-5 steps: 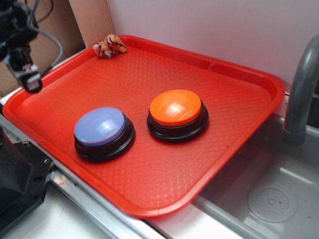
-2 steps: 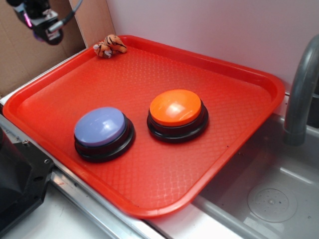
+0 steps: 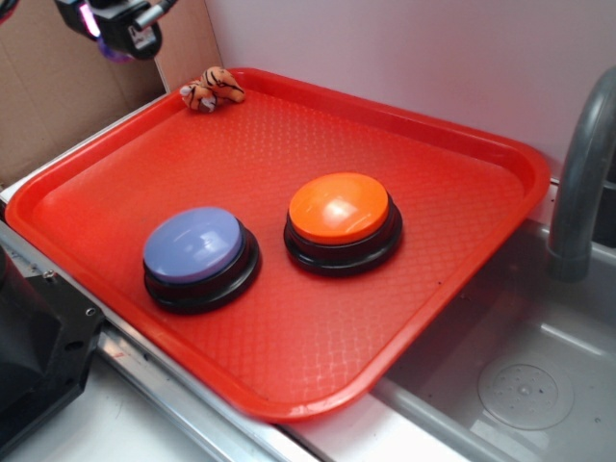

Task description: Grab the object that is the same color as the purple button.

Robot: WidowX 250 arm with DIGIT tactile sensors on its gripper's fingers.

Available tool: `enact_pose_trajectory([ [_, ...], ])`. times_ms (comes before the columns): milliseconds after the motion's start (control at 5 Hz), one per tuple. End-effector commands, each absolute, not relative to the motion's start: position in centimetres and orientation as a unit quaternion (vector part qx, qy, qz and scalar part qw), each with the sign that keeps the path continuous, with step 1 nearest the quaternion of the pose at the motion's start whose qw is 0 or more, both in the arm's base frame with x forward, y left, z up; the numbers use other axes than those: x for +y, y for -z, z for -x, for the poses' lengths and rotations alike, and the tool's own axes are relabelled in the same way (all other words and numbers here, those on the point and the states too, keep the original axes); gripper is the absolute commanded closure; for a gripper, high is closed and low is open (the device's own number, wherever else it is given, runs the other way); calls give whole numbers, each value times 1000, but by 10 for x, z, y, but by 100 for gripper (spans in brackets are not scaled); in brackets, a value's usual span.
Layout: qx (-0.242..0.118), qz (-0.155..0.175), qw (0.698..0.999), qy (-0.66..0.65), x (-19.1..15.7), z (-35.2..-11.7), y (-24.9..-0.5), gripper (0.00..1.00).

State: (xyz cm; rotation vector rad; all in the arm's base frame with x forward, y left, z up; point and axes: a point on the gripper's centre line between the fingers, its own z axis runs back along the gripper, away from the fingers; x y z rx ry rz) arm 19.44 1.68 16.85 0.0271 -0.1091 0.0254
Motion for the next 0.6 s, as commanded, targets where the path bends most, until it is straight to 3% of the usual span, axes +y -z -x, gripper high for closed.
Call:
enact_pose_trajectory([
  [0,-75,-1,997,-12,4,-242,-183,100],
  [200,-71,9,997,-15,2,-248,-178,100],
  [400,-69,-16,997,-25,5,-245,-175,100],
])
